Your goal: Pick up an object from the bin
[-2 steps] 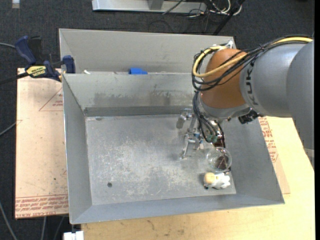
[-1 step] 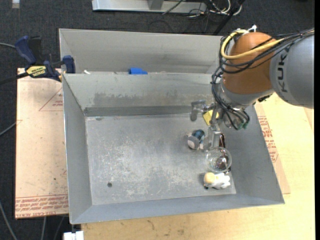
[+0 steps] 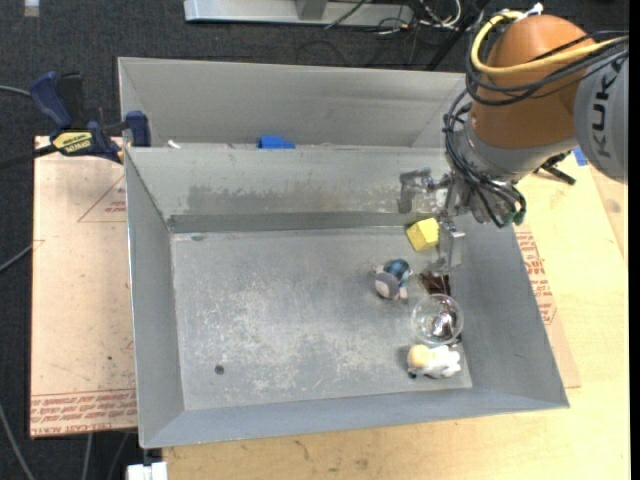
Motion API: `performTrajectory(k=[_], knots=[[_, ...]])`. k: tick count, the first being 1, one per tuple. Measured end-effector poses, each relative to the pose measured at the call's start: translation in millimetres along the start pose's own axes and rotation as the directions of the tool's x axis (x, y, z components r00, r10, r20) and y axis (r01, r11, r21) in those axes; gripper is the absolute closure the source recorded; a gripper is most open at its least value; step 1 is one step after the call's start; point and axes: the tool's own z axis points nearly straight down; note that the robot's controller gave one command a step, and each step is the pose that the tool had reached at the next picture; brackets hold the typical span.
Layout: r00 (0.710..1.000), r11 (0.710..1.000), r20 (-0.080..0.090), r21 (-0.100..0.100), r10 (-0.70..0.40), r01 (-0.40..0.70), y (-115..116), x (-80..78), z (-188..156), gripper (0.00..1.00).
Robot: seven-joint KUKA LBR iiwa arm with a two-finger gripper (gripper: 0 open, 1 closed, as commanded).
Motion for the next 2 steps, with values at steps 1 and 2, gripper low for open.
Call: performTrajectory(k=[1, 2], knots=[[1.000, 1.000, 0.014, 0.002, 0.006, -0.007, -19.7, -4.0, 24.8, 0.00], [0.994, 0.994, 0.000, -0.002, -0.113, 0.113, -19.8, 40.8, 71.6, 0.00]])
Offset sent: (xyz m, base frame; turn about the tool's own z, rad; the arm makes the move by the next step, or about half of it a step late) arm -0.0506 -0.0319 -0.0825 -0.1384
